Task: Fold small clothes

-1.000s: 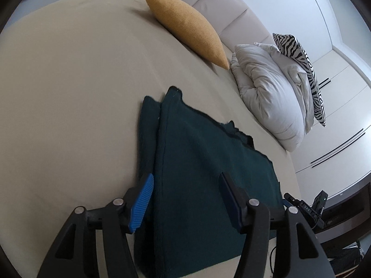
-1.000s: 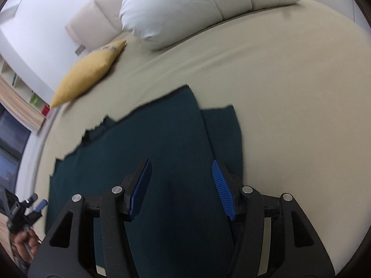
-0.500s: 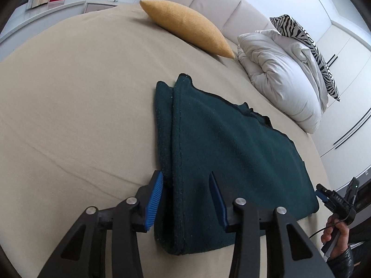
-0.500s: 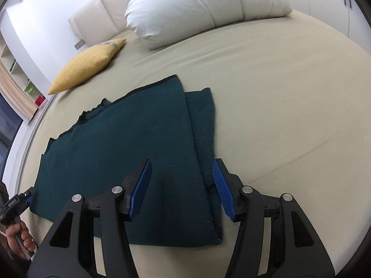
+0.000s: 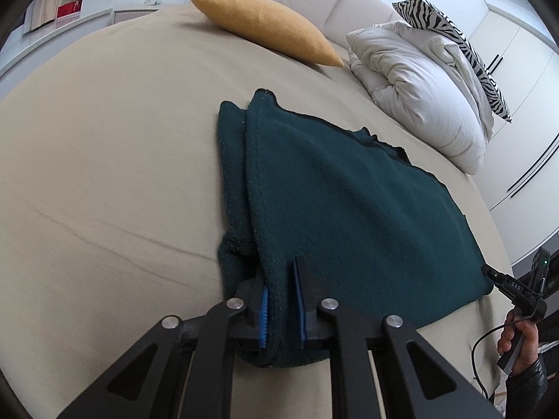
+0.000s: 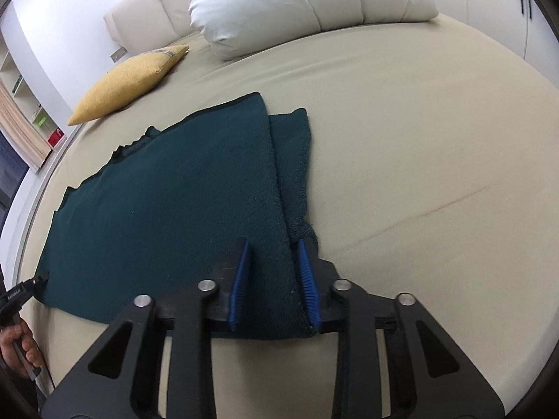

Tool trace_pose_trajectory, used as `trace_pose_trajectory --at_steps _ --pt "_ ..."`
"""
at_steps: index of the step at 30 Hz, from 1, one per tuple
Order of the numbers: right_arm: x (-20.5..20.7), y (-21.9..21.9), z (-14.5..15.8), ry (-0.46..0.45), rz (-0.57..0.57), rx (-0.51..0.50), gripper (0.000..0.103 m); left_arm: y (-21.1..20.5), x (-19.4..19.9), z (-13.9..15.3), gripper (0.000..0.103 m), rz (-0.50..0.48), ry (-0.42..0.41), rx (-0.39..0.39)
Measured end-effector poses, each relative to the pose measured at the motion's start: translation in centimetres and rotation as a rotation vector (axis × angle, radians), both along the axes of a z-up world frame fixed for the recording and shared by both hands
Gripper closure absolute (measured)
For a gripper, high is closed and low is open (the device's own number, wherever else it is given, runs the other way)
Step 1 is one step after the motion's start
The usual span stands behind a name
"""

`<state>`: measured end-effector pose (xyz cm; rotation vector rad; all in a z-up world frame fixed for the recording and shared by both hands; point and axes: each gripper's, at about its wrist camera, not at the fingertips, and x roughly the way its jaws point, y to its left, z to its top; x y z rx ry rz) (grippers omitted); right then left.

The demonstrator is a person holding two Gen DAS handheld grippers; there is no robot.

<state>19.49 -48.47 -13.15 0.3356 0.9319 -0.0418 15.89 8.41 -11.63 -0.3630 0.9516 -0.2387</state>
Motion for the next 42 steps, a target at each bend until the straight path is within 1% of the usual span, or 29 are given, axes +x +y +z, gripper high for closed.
trace_pose_trajectory --at_steps 2,3,5,9,11,14,17,21,28,31,33,34,35,36,37,38,39,40,41,42 --pt "-0.1 0.3 0.1 0.004 0.016 -0.024 0.094 0.0 0.0 -0.1 0.094 -0.002 0.003 -0.002" --pt "-0.1 0.4 0.1 0.008 0.020 -0.036 0.096 -0.1 -0.1 -0.1 0.094 -0.004 0.002 0.001" --pt "-0.2 0.4 0.2 0.011 0.022 -0.038 0.098 -0.2 -0.2 0.0 0.096 -0.010 -0.002 0.005" --pt "-0.9 0.2 0.8 -0.005 0.013 -0.030 0.098 -0.4 -0.6 0.4 0.097 -0.023 -0.009 0.021" --pt "-1.6 -0.1 1.1 -0.014 0.002 0.001 0.098 -0.3 -0.8 0.5 0.097 -0.025 -0.012 0.018" --pt "-2.7 -0.2 1.3 -0.019 -0.003 0.006 0.098 0.0 -1.1 0.5 0.097 -0.030 -0.009 0.009" --pt "-3.7 -0.6 0.6 -0.005 -0.006 0.007 0.099 0.3 -1.3 -0.1 0.097 -0.033 0.004 0.002" --pt "-4.0 -1.9 -0.8 0.009 -0.033 0.072 0.099 0.8 -2.1 -0.7 0.097 -0.029 0.010 -0.014" --pt "-3.8 -1.2 -1.3 0.030 -0.004 0.042 0.098 1.4 -2.1 -1.5 0.097 -0.010 0.026 -0.070" --pt "-3.7 -1.2 -1.8 0.044 0.002 0.058 0.098 1.6 -2.1 -1.5 0.093 -0.008 0.032 -0.077" --pt "-3.2 -1.5 -2.2 0.056 0.001 0.091 0.097 1.9 -2.1 -1.5 0.091 0.003 0.052 -0.099" --pt "-3.2 -1.6 -2.1 0.059 -0.002 0.100 0.096 2.0 -2.2 -1.2 0.087 0.015 0.061 -0.097" --pt "-3.2 -1.6 -2.0 0.065 -0.007 0.103 0.094 2.0 -2.4 -0.9 0.080 0.025 0.063 -0.085" --pt "-3.3 -1.6 -1.5 0.070 -0.016 0.092 0.091 2.0 -2.7 0.1 0.078 0.045 0.053 -0.055" --pt "-3.5 -1.5 -1.0 0.076 -0.039 0.061 0.075 1.9 -2.8 0.7 0.066 0.057 0.042 -0.033" --pt "-3.8 -1.5 -0.1 0.076 -0.084 0.008 0.059 1.7 -3.0 1.8 0.052 0.076 0.019 0.007" --pt "-4.2 -1.5 0.8 0.054 -0.120 -0.027 0.056 1.4 -3.2 3.2 0.046 0.088 -0.020 0.056" --pt "-4.5 -1.4 1.8 0.019 -0.136 -0.051 0.055 1.2 -3.0 3.9 0.040 0.091 -0.035 0.086" --pt "-4.5 -1.0 3.1 -0.015 -0.132 -0.077 0.054 0.9 -2.8 4.8 0.040 0.099 -0.054 0.124" --pt "-4.4 -0.6 3.8 -0.033 -0.123 -0.093 0.054 0.5 -2.3 5.8 0.040 0.110 -0.085 0.146"
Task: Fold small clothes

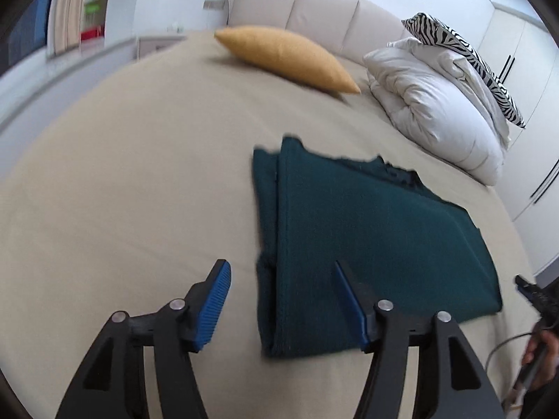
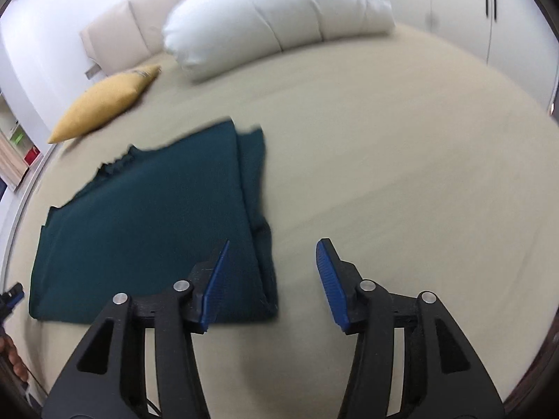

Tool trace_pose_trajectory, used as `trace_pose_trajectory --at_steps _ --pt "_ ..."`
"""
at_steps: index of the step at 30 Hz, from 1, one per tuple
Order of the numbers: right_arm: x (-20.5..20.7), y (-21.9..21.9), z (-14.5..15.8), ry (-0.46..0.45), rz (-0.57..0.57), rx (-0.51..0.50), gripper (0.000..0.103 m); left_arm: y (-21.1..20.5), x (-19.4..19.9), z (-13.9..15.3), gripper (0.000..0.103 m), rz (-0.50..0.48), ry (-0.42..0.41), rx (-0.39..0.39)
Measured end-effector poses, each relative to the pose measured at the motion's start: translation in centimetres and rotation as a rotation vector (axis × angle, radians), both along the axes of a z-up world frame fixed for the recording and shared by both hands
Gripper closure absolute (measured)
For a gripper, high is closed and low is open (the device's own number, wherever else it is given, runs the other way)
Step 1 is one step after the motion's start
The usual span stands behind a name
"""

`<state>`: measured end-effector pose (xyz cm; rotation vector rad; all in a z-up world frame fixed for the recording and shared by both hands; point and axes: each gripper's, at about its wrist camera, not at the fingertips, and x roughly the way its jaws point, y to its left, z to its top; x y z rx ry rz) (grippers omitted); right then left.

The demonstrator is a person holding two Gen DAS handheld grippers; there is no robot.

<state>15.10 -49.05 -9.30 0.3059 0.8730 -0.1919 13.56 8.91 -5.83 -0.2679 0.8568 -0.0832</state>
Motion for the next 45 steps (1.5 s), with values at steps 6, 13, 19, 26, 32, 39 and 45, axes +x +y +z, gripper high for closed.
trace_pose_trajectory --at_steps 6,13,19,26,32,39,45 --pt "5.8 4.8 2.4 -0.085 0.222 0.170 0.054 -6.0 7.0 0.8 0.038 -0.170 -0.116 0.052" --pt "17.5 11.2 -1.6 -0.041 0.396 0.486 0.053 -8.6 16.3 -2.9 0.038 -0.175 -0.079 0.079" --pt "23.1 7.6 -9.8 0.016 0.181 0.684 0.099 -3.3 17.4 -6.9 0.046 -0.120 -0.047 -0.142" --pt "20.1 -2.5 -11.3 -0.209 0.018 0.798 0.103 -1.5 17.8 -7.2 0.055 -0.135 -0.037 -0.238" --pt "15.5 -8.2 -8.8 -0.189 -0.175 0.631 0.090 -1.3 14.8 -5.1 0.054 -0.101 -0.008 -0.155" --pt "8.4 5.2 -1.1 -0.226 0.251 0.569 0.038 -6.8 5.6 -1.8 0.037 -0.223 -0.053 -0.092" --pt "6.7 15.2 -6.7 0.009 0.447 0.720 0.046 -8.7 3.3 -5.8 0.038 -0.273 0.056 0.010"
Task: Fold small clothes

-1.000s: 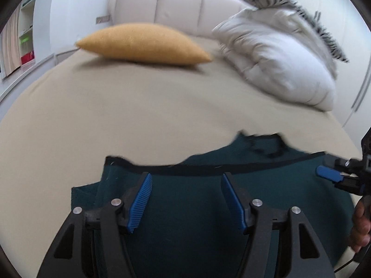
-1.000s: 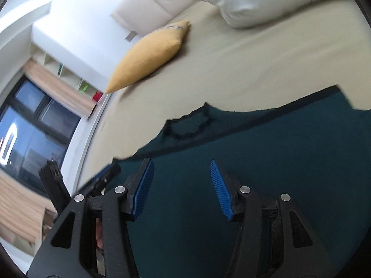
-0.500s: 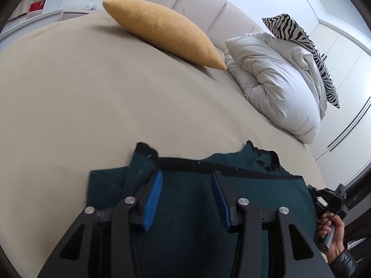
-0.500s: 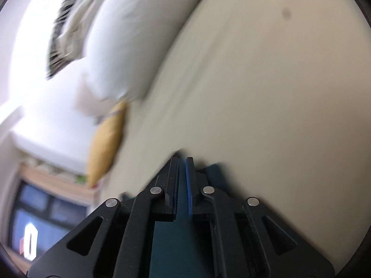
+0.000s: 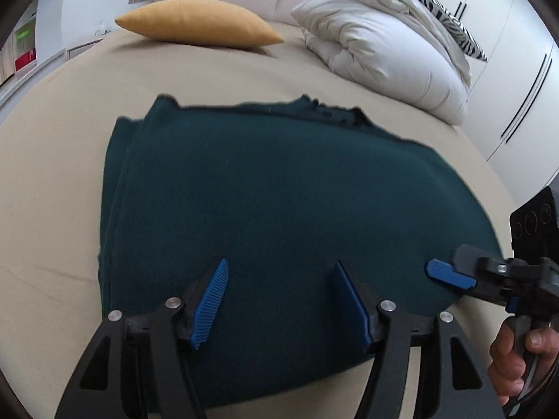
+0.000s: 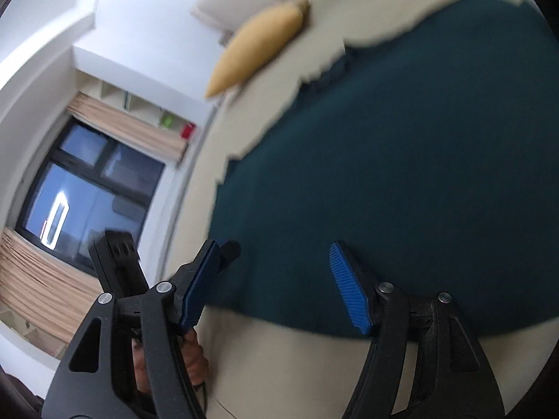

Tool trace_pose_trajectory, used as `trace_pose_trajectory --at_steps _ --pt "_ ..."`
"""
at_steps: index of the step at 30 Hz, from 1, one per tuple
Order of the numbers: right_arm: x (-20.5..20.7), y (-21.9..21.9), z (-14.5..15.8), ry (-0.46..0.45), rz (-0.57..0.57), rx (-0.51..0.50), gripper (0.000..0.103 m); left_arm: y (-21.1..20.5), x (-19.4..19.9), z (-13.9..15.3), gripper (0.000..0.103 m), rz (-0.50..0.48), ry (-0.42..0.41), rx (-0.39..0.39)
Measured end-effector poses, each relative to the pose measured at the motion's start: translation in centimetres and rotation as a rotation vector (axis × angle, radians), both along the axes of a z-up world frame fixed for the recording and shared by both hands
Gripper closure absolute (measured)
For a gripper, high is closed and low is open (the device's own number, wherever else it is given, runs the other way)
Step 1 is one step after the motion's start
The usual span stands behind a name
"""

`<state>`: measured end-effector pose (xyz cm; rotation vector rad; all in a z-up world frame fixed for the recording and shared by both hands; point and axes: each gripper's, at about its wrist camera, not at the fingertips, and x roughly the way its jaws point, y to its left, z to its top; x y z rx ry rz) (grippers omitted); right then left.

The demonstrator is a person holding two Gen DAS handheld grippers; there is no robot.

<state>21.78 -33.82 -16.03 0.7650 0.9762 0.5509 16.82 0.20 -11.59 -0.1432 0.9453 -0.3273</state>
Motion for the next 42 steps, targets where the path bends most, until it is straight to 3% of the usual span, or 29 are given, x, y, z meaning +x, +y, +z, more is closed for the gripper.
trace_pose_trajectory --at_steps 1,2,6,8,12,15,17,21,24,26,30,32,34,39,42 --pt "-0.2 -0.3 -1.0 0.014 -0.008 -0.025 0.065 0.0 -0.2 0.0 0.038 -0.007 -0.009 0.010" --pt "-0.5 -1.4 -1.7 0.022 -0.031 -0.007 0.076 0.0 -0.4 0.0 0.038 -0.013 -0.006 0.021" --pt "-1.3 -8.5 -3.2 0.046 -0.176 0.101 0.083 0.2 -0.3 -0.3 0.038 -0.007 0.006 0.009" --pt "-2.4 -12.2 -3.1 0.047 -0.269 0.092 0.082 0.2 -0.4 -0.4 0.038 -0.008 -0.001 0.014" --pt "-4.2 -18.3 -1.6 0.044 -0.429 -0.024 0.080 0.1 -0.7 -0.5 0.038 -0.010 -0.007 0.023" --pt "-6.0 -19.7 0.5 0.026 -0.500 -0.179 0.074 0.0 -0.7 -0.4 0.038 -0.009 -0.007 0.017" --pt "-6.9 -20.3 2.2 -0.012 -0.526 -0.257 0.064 0.2 -0.9 -0.5 0.038 -0.006 -0.004 0.013" --pt "-9.1 -17.8 6.5 -0.130 -0.565 -0.400 0.050 0.3 -0.9 -0.4 0.038 -0.006 -0.004 0.011" --pt "-8.9 -13.9 9.9 -0.227 -0.566 -0.500 0.028 0.9 -1.0 0.0 0.038 -0.004 -0.005 -0.027" --pt "-9.2 -11.6 12.2 -0.302 -0.556 -0.546 0.009 1.8 -1.4 0.4 0.038 0.015 0.003 -0.063" --pt "-8.5 -6.5 15.9 -0.428 -0.494 -0.571 0.002 5.5 -3.4 2.9 0.037 0.122 -0.054 -0.135" --pt "-7.7 -5.2 16.8 -0.453 -0.444 -0.586 0.001 8.0 -3.8 3.7 0.030 0.188 -0.072 -0.184" --pt "-6.6 -4.1 17.2 -0.450 -0.389 -0.562 0.001 9.9 -3.4 3.5 0.027 0.228 -0.043 -0.219" --pt "-2.4 -1.5 15.8 -0.316 -0.209 -0.344 0.002 13.0 -0.6 0.7 0.028 0.262 0.115 -0.378" --pt "-0.7 -0.4 14.6 -0.270 -0.155 -0.220 0.007 13.5 1.0 -0.3 0.028 0.236 0.164 -0.442"
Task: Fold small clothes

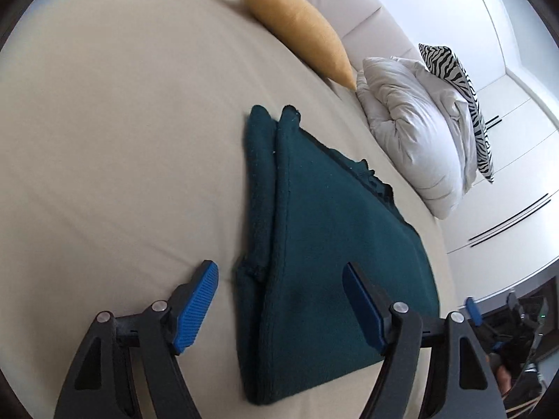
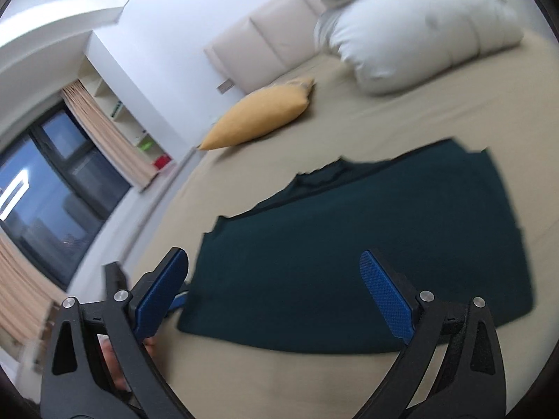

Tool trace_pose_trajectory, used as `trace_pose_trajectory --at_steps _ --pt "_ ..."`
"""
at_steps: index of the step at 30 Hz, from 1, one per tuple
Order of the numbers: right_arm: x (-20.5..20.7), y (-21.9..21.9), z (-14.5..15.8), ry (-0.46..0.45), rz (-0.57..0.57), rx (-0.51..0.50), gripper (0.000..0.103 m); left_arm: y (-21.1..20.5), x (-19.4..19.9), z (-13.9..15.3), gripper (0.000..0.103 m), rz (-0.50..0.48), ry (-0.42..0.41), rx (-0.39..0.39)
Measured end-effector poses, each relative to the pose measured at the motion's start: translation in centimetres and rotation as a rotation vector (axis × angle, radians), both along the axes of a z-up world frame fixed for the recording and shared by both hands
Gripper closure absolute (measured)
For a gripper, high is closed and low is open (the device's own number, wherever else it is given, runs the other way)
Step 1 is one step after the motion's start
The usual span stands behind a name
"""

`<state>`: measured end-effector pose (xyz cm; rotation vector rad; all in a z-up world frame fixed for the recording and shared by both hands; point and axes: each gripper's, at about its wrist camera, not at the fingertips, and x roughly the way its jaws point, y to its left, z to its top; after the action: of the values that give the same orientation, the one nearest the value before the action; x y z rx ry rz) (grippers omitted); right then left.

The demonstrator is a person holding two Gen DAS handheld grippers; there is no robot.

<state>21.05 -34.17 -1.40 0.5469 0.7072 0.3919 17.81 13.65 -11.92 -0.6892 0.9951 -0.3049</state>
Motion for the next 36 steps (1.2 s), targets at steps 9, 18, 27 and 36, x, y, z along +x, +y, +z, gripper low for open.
trace_pose_trajectory --at_steps 9,18,27,36 --pt "4.8 2.5 -5.0 0.137 0.147 0.262 0.011 0.6 3.9 -1.4 0.042 -0.040 0.090 -0.172" --pt "9.6 5.7 -9.6 0.250 0.179 0.358 0.016 1.7 4.4 -3.0 0.081 -0.037 0.160 -0.315" --pt "11.6 8.7 -13.1 0.368 0.212 0.254 0.034 1.1 4.0 -2.0 0.089 -0.026 0.118 -0.234" --pt "10.8 5.1 -13.7 0.344 0.173 0.393 0.047 -4.7 4.7 4.6 0.091 -0.128 0.059 -0.029"
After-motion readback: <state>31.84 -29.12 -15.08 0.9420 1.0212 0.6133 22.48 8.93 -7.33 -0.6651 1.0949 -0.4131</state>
